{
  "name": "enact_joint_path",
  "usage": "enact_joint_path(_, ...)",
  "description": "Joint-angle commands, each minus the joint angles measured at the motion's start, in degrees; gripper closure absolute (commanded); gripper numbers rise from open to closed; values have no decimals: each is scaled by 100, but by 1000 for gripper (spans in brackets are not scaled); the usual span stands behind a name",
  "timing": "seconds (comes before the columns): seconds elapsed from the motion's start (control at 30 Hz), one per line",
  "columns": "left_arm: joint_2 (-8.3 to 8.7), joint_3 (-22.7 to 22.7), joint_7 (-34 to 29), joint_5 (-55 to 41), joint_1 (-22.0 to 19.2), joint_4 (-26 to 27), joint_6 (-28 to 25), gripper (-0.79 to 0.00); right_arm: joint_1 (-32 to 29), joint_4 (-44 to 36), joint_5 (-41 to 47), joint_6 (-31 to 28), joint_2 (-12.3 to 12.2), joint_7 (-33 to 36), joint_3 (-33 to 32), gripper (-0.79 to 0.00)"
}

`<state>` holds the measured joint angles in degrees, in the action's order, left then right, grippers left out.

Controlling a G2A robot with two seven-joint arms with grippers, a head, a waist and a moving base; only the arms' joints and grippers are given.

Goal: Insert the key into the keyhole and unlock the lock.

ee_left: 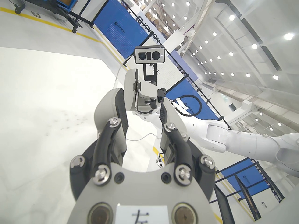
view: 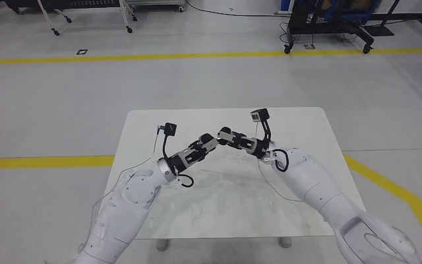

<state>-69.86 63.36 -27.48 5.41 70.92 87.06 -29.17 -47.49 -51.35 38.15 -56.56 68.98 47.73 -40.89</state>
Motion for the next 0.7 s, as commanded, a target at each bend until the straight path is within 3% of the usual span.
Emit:
enact_joint_path(0.0,0,-5,-7,13,-3,5,36,-240,14,9,-5,-1,2,0,25,0)
enact_joint_path(0.5,-3,13,110,82,30,35,186,-120,70,33,-29,-87,-21,-87,172,0)
enact_joint_path(0.6,-4,9,96,83,29,35,205,0,81,40,-40,-102,-29,-102,197,0)
enact_joint_path(0.67,-3,8,84,98,25,36,216,0,85,38,-23,-97,-33,-97,215,0)
